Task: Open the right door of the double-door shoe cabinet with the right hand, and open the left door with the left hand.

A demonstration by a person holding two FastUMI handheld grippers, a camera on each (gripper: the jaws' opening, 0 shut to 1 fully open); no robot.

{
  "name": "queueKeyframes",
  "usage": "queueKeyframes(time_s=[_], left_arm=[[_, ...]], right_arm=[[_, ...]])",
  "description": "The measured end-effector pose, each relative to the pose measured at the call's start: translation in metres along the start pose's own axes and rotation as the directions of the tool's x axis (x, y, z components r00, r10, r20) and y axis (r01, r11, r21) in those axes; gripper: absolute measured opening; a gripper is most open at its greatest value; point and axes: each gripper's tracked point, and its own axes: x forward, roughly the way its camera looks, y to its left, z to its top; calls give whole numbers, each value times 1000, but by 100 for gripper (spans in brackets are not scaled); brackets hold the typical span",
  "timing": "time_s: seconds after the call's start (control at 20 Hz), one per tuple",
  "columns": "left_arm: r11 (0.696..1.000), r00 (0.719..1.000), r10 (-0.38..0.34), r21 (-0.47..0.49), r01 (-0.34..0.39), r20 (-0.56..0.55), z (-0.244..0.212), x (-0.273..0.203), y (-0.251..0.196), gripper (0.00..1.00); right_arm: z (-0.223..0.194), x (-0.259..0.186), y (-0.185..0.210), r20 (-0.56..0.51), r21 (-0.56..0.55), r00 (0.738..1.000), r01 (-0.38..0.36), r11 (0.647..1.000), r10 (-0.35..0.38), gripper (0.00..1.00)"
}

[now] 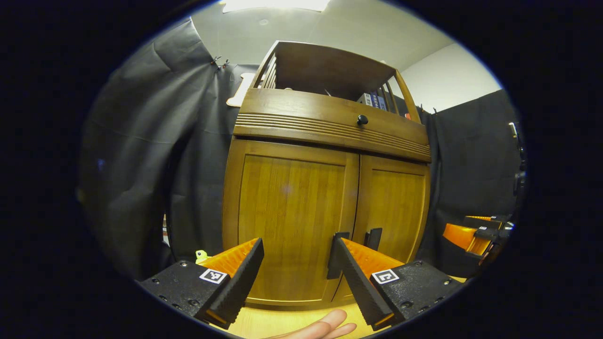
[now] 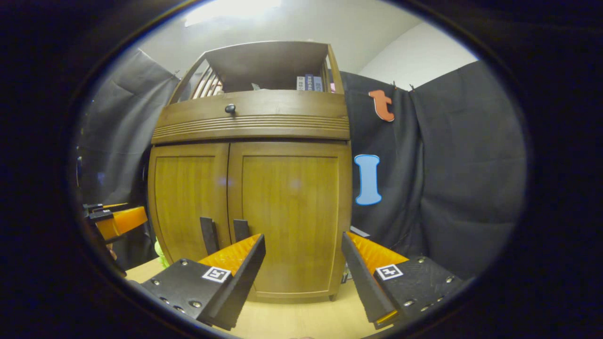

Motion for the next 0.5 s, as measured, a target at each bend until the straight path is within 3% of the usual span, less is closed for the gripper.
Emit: queueKeyframes(time_s=[0.5], left_arm=[[1000,1000,-1,24,0,8,1,2,7,92]], right_arm=[[-25,49,51,-64,87,991,-110,990,116,96]])
